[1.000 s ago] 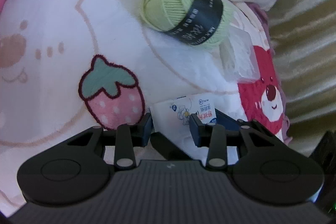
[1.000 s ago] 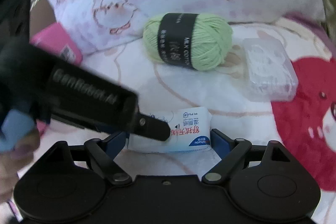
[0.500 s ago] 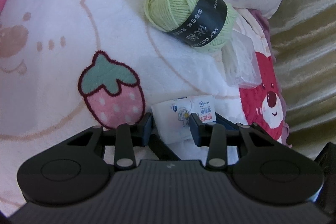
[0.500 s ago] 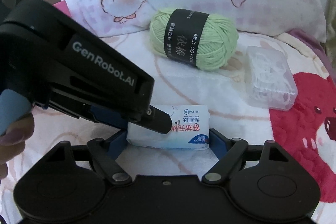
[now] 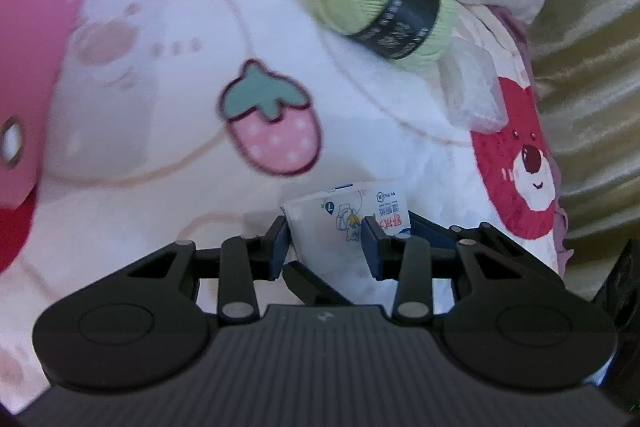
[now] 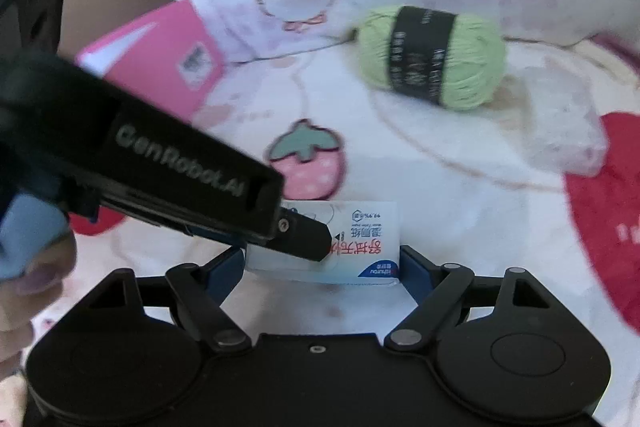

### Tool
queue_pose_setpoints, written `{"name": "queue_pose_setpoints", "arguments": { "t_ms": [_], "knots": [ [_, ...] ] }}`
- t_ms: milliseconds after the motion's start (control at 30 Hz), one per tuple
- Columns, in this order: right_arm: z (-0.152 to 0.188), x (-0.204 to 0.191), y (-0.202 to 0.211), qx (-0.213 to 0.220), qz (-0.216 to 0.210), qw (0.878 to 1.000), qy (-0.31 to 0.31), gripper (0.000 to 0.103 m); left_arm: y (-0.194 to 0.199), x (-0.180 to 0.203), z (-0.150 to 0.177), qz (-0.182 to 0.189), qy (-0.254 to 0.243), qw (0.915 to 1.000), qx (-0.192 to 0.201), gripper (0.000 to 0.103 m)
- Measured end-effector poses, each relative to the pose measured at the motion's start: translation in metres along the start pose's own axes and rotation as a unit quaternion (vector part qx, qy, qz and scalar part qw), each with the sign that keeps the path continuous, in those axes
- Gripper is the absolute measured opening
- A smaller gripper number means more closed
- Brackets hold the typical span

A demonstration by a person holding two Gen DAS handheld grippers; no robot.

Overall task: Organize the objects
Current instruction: 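Lift the white tissue packet with the left gripper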

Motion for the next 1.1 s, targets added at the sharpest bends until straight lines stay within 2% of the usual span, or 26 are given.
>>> {"name": "queue_pose_setpoints", "arguments": {
  "t_ms": [167,400,533,700,933,1100],
  "knots": [
    [0.004,-0.018,0.009,0.008,-0.031,0.999,0.024,0.087,0.025,-0.011,0.012,0.002,0.008,0.9998,0.017,0.037],
    [0.012,-0.041,0.019,-0.004,-0.068,0.997,0.039,0.087,0.049,-0.031,0.032,0.005,0.034,0.9990,0.027,0.037],
    [0.016,-0.053,0.026,-0.003,-0.069,0.996,0.053,0.087,0.061,-0.036,0.039,0.011,0.040,0.9986,0.032,0.037],
    [0.016,-0.063,0.040,-0.004,-0.070,0.996,0.048,0.085,0.075,-0.040,0.042,0.022,0.027,0.9992,0.017,0.037],
    [0.012,-0.083,0.061,0.008,-0.080,0.996,0.034,0.081,0.109,-0.041,0.050,0.016,0.003,0.9996,0.025,0.037],
    [0.013,-0.103,0.076,0.018,-0.078,0.995,0.067,0.081,0.128,-0.046,0.057,0.014,0.001,0.9997,0.021,0.037]
  ]
}}
Point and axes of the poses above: each gripper's, at about its wrist camera, not at the fingertips, and y roughly against the way its jaws point, x to its right, z to its underside, the point moved 3 cm from there along -y, roughly the way its jaws point, and after that the axes turned 6 degrees about z, right-handed, at the moved point
